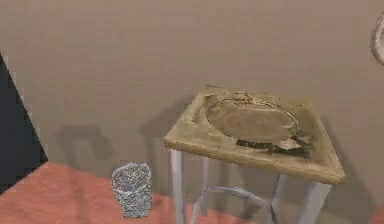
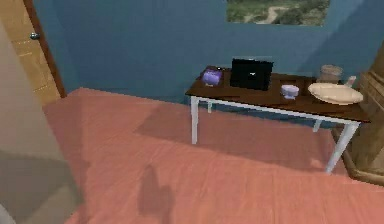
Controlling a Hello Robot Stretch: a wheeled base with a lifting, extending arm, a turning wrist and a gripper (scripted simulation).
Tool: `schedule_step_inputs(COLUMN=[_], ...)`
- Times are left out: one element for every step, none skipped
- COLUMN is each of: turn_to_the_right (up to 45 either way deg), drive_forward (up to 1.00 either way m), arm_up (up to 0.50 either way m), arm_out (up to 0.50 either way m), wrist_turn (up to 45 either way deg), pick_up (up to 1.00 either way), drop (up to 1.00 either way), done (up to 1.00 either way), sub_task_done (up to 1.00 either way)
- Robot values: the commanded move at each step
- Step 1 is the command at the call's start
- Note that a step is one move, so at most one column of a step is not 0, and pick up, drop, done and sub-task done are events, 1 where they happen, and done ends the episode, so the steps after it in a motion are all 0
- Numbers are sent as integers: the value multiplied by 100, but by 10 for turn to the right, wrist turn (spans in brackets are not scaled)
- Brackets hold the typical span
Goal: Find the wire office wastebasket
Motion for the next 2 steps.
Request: schedule_step_inputs(turn_to_the_right=[-210,0], drive_forward=[0,0], arm_up=[0,0], arm_out=[0,0], wrist_turn=[0,0], pick_up=[0,0], drop=[0,0], done=[0,100], sub_task_done=[0,0])
